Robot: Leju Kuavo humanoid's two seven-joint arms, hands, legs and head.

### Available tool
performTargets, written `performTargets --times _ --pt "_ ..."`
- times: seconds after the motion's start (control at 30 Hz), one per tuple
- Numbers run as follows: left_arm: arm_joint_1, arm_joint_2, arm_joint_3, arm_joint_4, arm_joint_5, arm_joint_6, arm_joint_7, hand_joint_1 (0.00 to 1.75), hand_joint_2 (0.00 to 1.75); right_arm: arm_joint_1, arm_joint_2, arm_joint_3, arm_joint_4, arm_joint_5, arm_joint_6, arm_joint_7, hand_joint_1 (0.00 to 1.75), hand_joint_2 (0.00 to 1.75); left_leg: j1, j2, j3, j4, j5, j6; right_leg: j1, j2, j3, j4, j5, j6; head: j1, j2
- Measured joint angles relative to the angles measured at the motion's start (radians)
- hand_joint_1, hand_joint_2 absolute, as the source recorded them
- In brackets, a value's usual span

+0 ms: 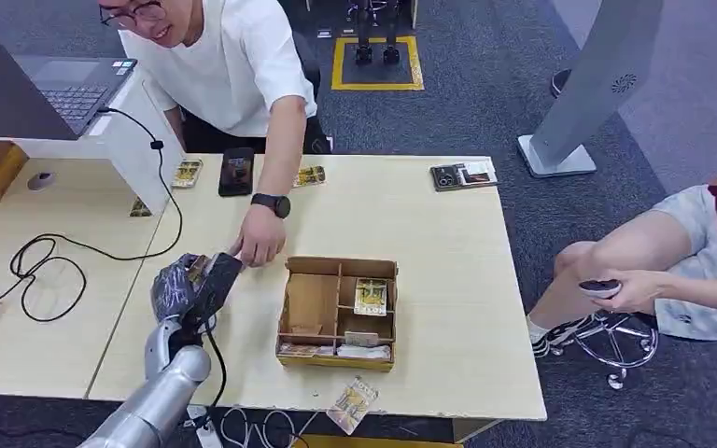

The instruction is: Pass the card to the sensor for recognition and then transmit it.

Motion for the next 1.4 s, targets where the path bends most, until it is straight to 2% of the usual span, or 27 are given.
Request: performTargets --times 0.2,0.37,0.63,0.87,0.9,0.93,0.97,1.03,1.1,1.13,1.2,1.27,1.4 --pt "0.020 -0.022 0.097 -0.039 -0.065 0.000 -0.031 1.75 1.75 0.000 0.000 0.000 0.000 0.000 0.000 0.000 0.00 1.75 0.000 0.000 0.000 0.000 0.000 0.000 0.000 0.000 0.000 0.000 0.000 0.000 0.000 0.000" --pt "0.029 -0.036 0.137 -0.057 -0.084 0.000 -0.039 1.75 1.75 0.000 0.000 0.000 0.000 0.000 0.001 0.000 0.00 1.75 0.000 0.000 0.000 0.000 0.000 0.000 0.000 0.000 0.000 0.000 0.000 0.000 0.000 0.000" --pt "0.045 -0.054 0.154 -0.082 -0.036 0.000 -0.081 1.75 1.75 0.000 0.000 0.000 0.000 0.000 0.003 0.000 0.00 1.75 0.000 0.000 0.000 0.000 0.000 0.000 0.000 0.000 0.000 0.000 0.000 0.000 0.000 0.000" --pt "0.065 -0.067 0.129 -0.132 0.055 -0.027 -0.071 1.75 1.75 0.000 0.000 -0.001 0.000 -0.003 0.001 0.000 0.00 1.75 0.000 0.000 0.000 0.000 0.000 0.000 0.000 0.000 -0.001 0.000 0.000 0.000 0.000 0.000" --pt "0.067 -0.068 0.120 -0.139 0.075 -0.032 -0.071 1.54 1.75 0.000 0.000 -0.001 0.000 -0.003 -0.001 0.000 0.00 1.75 0.000 0.000 0.000 0.000 0.000 0.000 0.000 0.000 -0.001 0.000 0.000 0.000 0.000 0.000" --pt "0.068 -0.068 0.111 -0.145 0.088 -0.036 -0.072 1.43 1.75 0.000 0.000 -0.001 0.000 -0.002 -0.002 0.000 0.00 1.75 0.000 0.000 0.000 0.000 0.000 0.000 0.000 0.000 -0.001 0.000 0.000 0.000 0.000 0.000" --pt "0.070 -0.068 0.102 -0.151 0.103 -0.038 -0.074 0.58 1.75 0.000 0.000 -0.001 0.000 -0.002 -0.003 0.000 0.00 1.75 0.000 0.000 0.000 0.000 0.000 0.000 0.000 0.000 -0.001 0.000 0.000 0.000 0.000 0.000" --pt "0.072 -0.069 0.085 -0.162 0.140 -0.035 -0.086 0.52 1.75 0.000 0.000 -0.001 0.000 0.000 -0.006 0.000 0.00 1.75 0.000 0.000 0.000 0.000 0.000 0.000 0.000 0.000 -0.001 0.000 0.000 0.000 0.000 0.000" --pt "0.073 -0.069 0.071 -0.172 0.162 -0.029 -0.096 0.89 1.75 0.000 0.000 -0.001 0.000 0.002 -0.009 0.000 0.00 1.75 0.000 0.000 0.000 0.000 0.000 0.000 0.000 0.000 -0.001 0.000 0.000 0.000 0.000 0.000" --pt "0.073 -0.069 0.067 -0.177 0.171 -0.028 -0.099 0.89 1.75 0.000 0.000 -0.001 0.000 0.002 -0.010 0.000 0.00 1.75 0.000 0.000 0.000 0.000 0.000 0.000 0.000 0.000 -0.001 0.000 0.000 0.000 0.000 0.000" --pt "0.074 -0.069 0.057 -0.186 0.196 -0.023 -0.108 0.54 1.75 0.000 0.000 -0.001 0.000 0.004 -0.014 0.000 0.00 1.75 0.000 0.000 -0.001 0.000 0.000 0.000 0.000 0.000 -0.001 0.000 0.000 0.000 0.000 0.000" --pt "0.074 -0.069 0.053 -0.194 0.216 -0.019 -0.116 0.00 1.75 0.000 0.000 -0.001 0.000 0.011 -0.019 0.000 0.00 1.75 0.000 0.000 0.000 0.000 0.000 0.000 0.000 0.000 -0.001 0.000 0.000 0.000 0.000 0.000" --pt "0.075 -0.069 0.044 -0.204 0.243 -0.010 -0.127 0.00 1.75 0.000 0.000 -0.001 0.000 0.015 -0.024 0.002 0.00 1.75 0.000 0.000 0.000 0.000 0.000 0.000 0.000 0.000 -0.001 0.000 0.000 0.000 0.000 0.000"
